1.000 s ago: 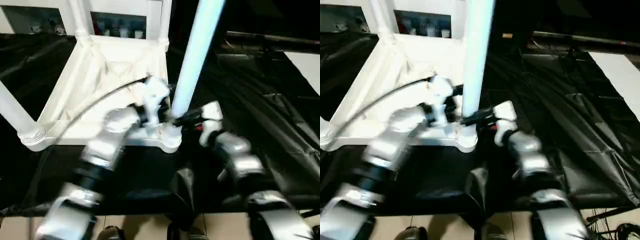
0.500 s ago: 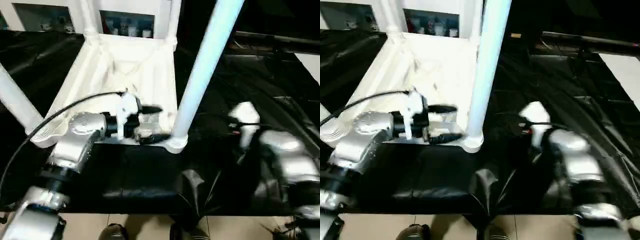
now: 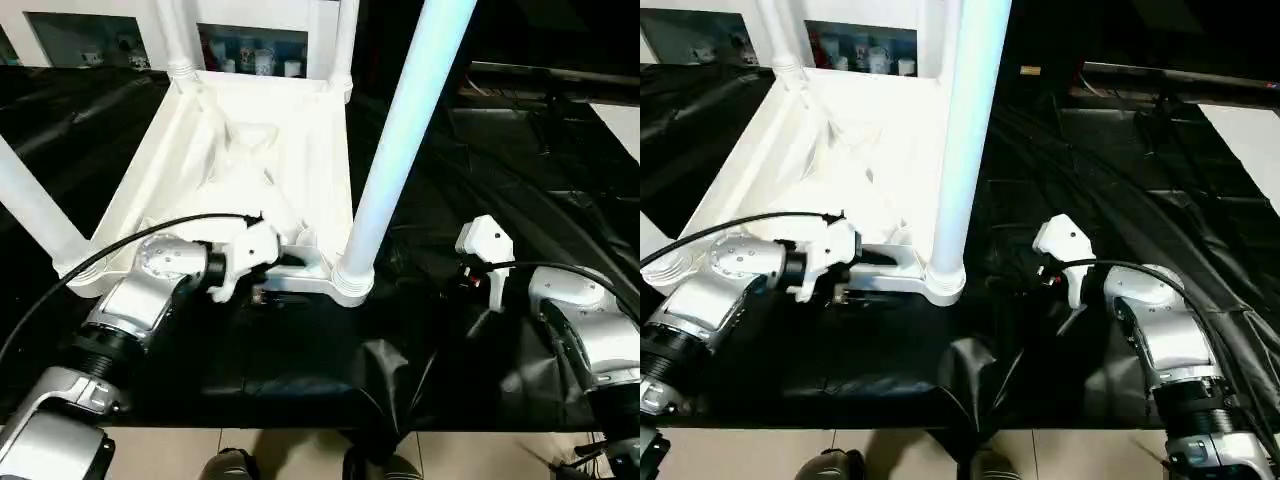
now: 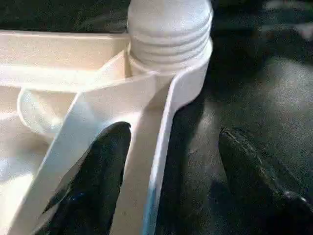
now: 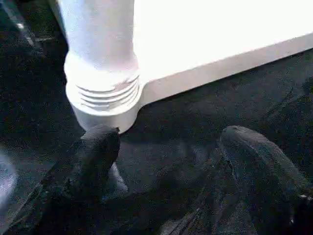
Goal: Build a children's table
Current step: Rotate table base
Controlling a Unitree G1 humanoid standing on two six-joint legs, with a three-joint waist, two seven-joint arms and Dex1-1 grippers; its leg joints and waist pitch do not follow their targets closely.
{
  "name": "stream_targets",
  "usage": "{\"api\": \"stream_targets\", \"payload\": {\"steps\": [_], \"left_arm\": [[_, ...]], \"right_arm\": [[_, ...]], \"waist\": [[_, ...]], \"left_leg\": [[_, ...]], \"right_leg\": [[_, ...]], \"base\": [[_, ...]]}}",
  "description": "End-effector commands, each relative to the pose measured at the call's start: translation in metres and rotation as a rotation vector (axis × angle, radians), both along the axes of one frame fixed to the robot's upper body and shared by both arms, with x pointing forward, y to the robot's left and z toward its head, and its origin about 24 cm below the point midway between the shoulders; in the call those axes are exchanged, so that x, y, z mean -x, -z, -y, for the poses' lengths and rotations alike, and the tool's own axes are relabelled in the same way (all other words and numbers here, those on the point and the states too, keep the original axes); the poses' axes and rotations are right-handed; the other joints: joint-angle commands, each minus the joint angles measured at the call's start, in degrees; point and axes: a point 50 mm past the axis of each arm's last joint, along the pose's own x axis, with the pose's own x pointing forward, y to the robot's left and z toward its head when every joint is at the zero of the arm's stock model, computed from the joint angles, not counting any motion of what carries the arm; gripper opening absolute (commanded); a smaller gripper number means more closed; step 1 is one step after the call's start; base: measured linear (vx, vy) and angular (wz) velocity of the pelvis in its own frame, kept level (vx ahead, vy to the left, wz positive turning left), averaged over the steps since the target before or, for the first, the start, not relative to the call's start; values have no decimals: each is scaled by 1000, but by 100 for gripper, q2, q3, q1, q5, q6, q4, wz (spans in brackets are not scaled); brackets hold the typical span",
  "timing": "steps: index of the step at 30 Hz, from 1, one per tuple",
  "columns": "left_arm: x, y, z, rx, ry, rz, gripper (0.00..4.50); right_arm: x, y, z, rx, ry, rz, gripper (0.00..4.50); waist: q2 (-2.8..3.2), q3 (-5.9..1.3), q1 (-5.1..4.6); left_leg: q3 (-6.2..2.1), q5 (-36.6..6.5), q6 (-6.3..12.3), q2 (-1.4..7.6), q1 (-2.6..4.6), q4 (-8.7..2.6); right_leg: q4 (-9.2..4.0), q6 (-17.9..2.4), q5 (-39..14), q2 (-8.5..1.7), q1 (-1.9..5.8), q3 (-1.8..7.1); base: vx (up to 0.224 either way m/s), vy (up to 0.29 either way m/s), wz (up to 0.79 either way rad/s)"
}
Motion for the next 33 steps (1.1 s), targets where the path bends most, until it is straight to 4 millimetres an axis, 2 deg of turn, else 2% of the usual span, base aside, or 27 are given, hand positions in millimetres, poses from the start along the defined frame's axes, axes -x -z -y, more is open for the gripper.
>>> {"api": "stream_targets", "payload": {"steps": [1,6,9,11,12,15,16,18,19,21,26,27,28,30,31,33], "left_arm": [[-6,-4,0,-40,4,39,292],[-12,-7,1,-73,22,39,253],[-16,-8,3,-67,41,14,225],[-16,-7,3,-71,46,5,217],[-17,-6,2,-91,57,-4,210],[-18,-6,1,-111,64,-5,180],[-19,-6,0,-120,68,-8,172],[-20,-7,-1,-137,82,-23,160],[-20,-7,-2,-142,87,-28,138],[-20,-7,-2,-145,82,-28,129],[-19,-1,-9,-182,84,-55,83],[-19,0,-11,-189,81,-53,75],[-19,2,-12,-197,77,-57,75],[-19,2,-13,-203,76,-55,54],[-19,3,-13,-206,75,-55,47],[-19,3,-13,-210,74,-57,40]], "right_arm": [[4,-2,1,14,-15,-14,378],[13,-1,-1,28,-74,-61,378],[17,-1,-1,37,-105,-82,378],[18,-1,-1,39,-107,-83,378],[19,-2,-1,42,-111,-83,378],[19,-3,-1,45,-114,-82,378],[20,-4,-1,45,-114,-82,378],[20,-6,-1,44,-114,-82,378],[20,-6,-1,44,-115,-82,378],[21,-7,-1,42,-119,-86,378],[23,-6,-11,-12,-164,-104,378],[22,-5,-15,-27,-168,-106,378],[19,-1,-25,-50,-176,-106,378],[18,1,-31,-61,-186,-103,378],[17,3,-35,-67,-190,-100,378],[17,4,-37,-73,-190,-99,378]], "waist": [[72,-488,-1],[65,-495,-3],[89,-487,1],[72,-487,-6],[92,-483,-1],[74,-488,2],[119,-492,2],[104,-491,2],[122,-504,6],[117,-499,10],[120,-497,6],[142,-502,8],[138,-505,0],[133,-501,-20],[139,-505,-10],[153,-508,0]], "left_leg": [[-92,-1196,232,179,133,-380],[-96,-1183,248,182,138,-375],[-91,-1150,301,175,131,-364],[-91,-1184,294,176,124,-364],[-98,-1218,274,181,133,-368],[-102,-1214,264,183,134,-370],[-95,-1212,263,184,146,-367],[-96,-1204,269,178,139,-367],[-97,-1181,269,184,144,-364],[-94,-1162,283,179,132,-359],[-102,-1224,298,184,125,-365],[-103,-1240,291,185,132,-363],[-102,-1264,265,180,130,-364],[-108,-1285,243,168,111,-372],[-109,-1339,199,181,142,-375],[-105,-1329,182,184,148,-374]], "right_leg": [[-397,-1349,-1130,-339,345,202],[-388,-1339,-1094,-345,356,202],[-394,-1403,-1023,-349,356,203],[-397,-1415,-1053,-353,359,201],[-403,-1413,-1139,-363,354,201],[-402,-1386,-1142,-357,361,200],[-410,-1424,-1088,-356,351,201],[-400,-1456,-1021,-345,360,199],[-391,-1481,-943,-351,367,201],[-385,-1523,-871,-354,375,200],[-399,-1479,-1086,-363,379,191],[-406,-1475,-1129,-369,374,194],[-412,-1456,-1220,-367,364,192],[-424,-1414,-1331,-366,365,184],[-435,-1366,-1470,-371,347,192],[-437,-1370,-1476,-376,339,201]], "base": [[0,0,0],[0,0,0],[0,0,0],[0,0,0],[0,0,0],[0,0,0],[0,0,0],[0,0,0],[0,0,0],[0,0,0],[0,0,0],[0,0,0],[0,0,0],[0,0,0],[0,0,0],[0,0,0]]}}
